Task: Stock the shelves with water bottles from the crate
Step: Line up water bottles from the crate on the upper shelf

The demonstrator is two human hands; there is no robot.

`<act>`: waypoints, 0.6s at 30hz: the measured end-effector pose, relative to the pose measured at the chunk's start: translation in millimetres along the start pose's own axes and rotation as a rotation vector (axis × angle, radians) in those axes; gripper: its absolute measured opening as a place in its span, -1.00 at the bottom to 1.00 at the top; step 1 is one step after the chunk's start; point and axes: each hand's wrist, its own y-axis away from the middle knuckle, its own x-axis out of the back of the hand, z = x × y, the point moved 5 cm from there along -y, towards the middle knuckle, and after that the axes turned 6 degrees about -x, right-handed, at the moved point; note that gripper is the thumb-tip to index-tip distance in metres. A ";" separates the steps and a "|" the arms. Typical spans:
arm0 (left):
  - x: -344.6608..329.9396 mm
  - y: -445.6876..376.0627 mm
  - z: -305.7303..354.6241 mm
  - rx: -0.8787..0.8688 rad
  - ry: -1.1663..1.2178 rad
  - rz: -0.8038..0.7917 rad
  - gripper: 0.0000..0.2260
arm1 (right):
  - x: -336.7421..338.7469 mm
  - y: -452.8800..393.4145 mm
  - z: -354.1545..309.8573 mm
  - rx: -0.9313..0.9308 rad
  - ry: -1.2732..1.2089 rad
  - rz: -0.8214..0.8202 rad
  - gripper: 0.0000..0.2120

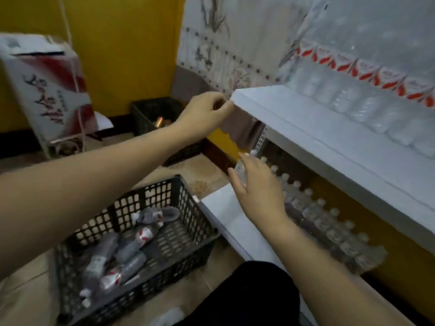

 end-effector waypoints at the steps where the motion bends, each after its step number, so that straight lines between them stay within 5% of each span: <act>1: 1.6 32.8 -54.5 0.153 -0.009 -0.032 -0.66 | -30.8 9.7 -9.0 0.032 0.007 -0.085 -0.54; 8: -19.8 280.3 -304.7 0.897 -0.169 -0.438 -0.79 | -231.5 62.9 -31.1 0.016 0.015 -0.785 -0.43; 12: -57.2 375.5 -350.8 1.097 -0.134 -0.608 -0.86 | -311.6 83.0 -35.6 -0.097 0.065 -1.059 -0.38; 18: -113.2 470.2 -387.2 1.323 -0.079 -0.827 -0.53 | -372.5 100.0 -31.4 -0.195 0.072 -1.193 -0.44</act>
